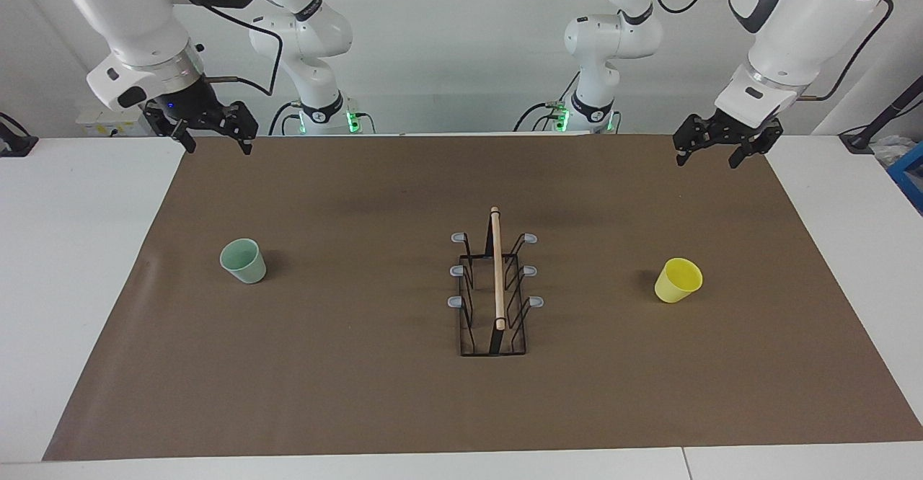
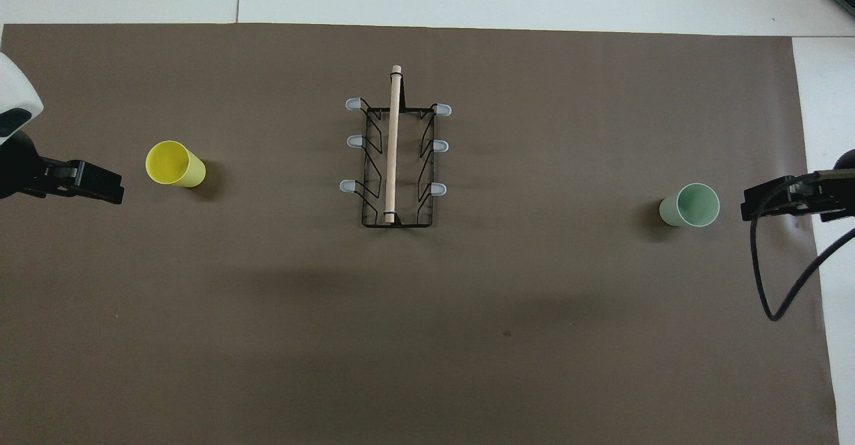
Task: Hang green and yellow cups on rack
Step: 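Move the right gripper toward the pale green cup, then grasp the pale green cup with the right gripper while the left gripper opens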
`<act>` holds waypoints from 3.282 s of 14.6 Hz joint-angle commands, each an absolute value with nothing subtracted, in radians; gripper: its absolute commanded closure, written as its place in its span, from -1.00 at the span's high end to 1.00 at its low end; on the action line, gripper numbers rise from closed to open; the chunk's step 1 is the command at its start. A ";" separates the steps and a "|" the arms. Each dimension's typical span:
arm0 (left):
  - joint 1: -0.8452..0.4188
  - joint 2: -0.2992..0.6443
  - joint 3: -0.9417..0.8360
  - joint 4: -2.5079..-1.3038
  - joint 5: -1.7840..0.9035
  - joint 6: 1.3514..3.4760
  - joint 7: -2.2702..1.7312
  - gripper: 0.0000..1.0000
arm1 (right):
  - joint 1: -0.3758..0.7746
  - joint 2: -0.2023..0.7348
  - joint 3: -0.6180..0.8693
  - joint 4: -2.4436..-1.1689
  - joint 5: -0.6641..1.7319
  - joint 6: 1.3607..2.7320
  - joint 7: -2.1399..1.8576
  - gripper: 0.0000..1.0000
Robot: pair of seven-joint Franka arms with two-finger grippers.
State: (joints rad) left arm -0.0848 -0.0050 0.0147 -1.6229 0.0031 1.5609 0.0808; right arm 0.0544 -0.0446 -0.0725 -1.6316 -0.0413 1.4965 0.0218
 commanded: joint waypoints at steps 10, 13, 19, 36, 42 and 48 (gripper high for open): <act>-0.084 -0.012 0.017 -1.635 -0.003 1.559 0.097 1.00 | 0.045 -0.071 -0.063 -1.710 0.014 1.592 0.077 1.00; -0.081 -0.014 0.017 -1.641 -0.003 1.560 0.098 1.00 | 0.043 0.050 -0.061 -1.649 0.009 1.578 0.029 1.00; -0.090 -0.021 0.017 -1.654 -0.003 1.568 0.089 1.00 | 0.037 0.389 -0.054 -1.399 -0.049 1.578 -0.095 1.00; 0.021 0.207 0.020 -1.488 -0.107 1.597 0.071 1.00 | 0.247 0.495 0.074 -1.819 -0.912 1.631 -0.795 1.00; 0.043 0.392 0.109 -1.339 -0.198 1.598 -0.096 1.00 | 0.238 0.514 0.071 -1.887 -1.072 1.614 -0.684 1.00; 0.098 0.609 0.146 -1.169 -0.311 1.598 -0.340 1.00 | 0.232 0.540 0.072 -1.911 -1.144 1.615 -0.627 1.00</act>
